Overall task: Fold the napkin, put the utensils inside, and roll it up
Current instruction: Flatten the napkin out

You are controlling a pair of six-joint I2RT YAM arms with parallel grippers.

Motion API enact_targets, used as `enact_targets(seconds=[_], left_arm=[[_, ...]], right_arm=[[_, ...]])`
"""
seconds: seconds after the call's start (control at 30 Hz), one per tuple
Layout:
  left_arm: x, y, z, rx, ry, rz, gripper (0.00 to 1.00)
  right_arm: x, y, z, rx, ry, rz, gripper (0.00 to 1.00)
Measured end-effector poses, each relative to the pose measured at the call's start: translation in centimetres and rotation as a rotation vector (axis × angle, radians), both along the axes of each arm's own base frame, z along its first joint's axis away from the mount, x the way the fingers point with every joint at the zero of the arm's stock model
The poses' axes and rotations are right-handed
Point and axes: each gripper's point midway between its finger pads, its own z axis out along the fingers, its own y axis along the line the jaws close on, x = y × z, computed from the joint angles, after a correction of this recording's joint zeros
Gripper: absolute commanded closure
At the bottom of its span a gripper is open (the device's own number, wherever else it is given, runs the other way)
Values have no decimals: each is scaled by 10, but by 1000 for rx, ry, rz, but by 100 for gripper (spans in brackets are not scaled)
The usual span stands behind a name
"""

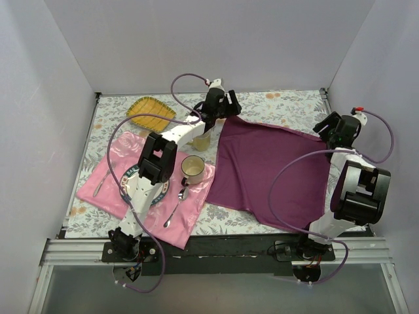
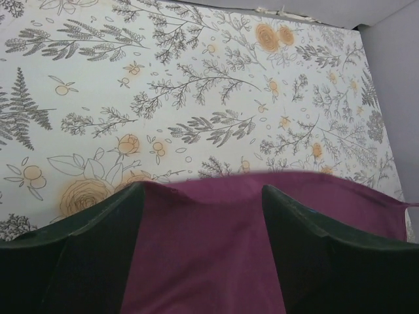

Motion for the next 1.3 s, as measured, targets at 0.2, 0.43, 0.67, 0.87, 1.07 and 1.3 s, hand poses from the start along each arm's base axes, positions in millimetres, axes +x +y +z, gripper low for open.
enact_targets(seconds=[0.2, 0.43, 0.67, 0.87, 1.07, 1.3], left_arm=[[-23, 1, -1, 15, 68, -61, 26], [-125, -24, 15, 58, 147, -219, 29], [-268, -52, 59, 48, 141, -440, 31], [-312, -24, 51, 65, 186, -471, 30], [-321, -1, 56, 100, 180, -461, 27], [-322, 7, 81, 88, 126, -449, 27]], right_arm=[[-19, 10, -13, 52, 125, 46, 24], [-103, 71, -71, 116, 296, 183, 32], [-146, 88, -87, 123, 356, 160, 62], [-151, 105, -101, 114, 407, 114, 63], [-128, 98, -101, 109, 405, 30, 63], [-95, 83, -101, 48, 446, -15, 62]])
